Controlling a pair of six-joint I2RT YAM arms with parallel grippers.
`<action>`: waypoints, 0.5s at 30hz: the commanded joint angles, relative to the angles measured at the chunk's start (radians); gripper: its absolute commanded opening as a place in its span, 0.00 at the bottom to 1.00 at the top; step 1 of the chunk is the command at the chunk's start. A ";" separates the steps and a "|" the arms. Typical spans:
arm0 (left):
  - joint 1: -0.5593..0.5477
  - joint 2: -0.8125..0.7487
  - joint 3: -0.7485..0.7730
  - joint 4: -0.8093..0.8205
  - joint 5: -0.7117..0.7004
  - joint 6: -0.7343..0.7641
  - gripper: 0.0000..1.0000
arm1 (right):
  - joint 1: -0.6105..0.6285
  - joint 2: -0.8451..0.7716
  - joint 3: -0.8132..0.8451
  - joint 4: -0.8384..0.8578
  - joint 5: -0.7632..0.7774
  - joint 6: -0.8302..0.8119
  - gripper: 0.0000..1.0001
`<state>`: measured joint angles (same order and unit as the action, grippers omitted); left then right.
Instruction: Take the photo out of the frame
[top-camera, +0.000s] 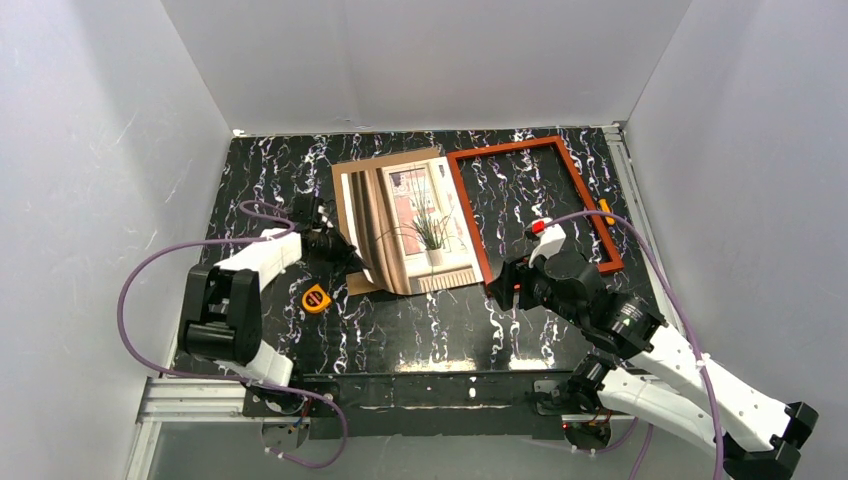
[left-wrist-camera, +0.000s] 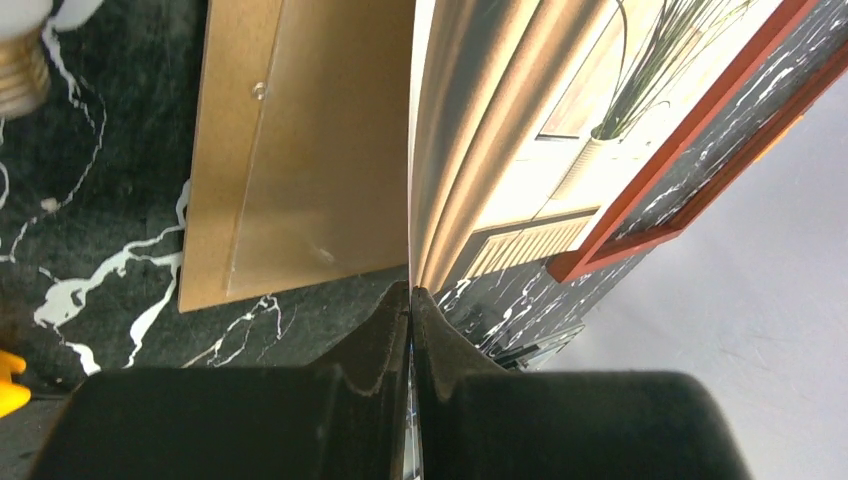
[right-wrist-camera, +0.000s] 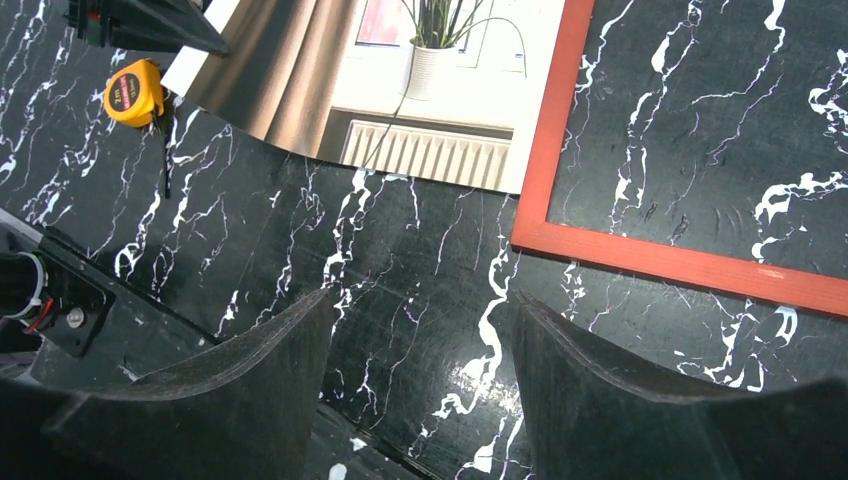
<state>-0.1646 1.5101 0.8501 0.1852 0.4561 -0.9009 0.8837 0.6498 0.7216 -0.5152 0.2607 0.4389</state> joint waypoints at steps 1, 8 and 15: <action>0.009 0.060 0.078 -0.090 0.051 0.070 0.00 | -0.005 0.006 -0.002 0.025 0.011 0.002 0.73; 0.023 0.129 0.116 -0.145 0.054 0.094 0.00 | -0.006 0.018 -0.005 0.032 0.014 -0.001 0.73; 0.028 0.069 0.129 -0.285 -0.002 0.157 0.61 | -0.006 0.026 -0.001 0.025 0.010 0.027 0.74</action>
<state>-0.1402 1.6417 0.9573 0.0921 0.4740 -0.8036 0.8829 0.6758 0.7216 -0.5152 0.2600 0.4442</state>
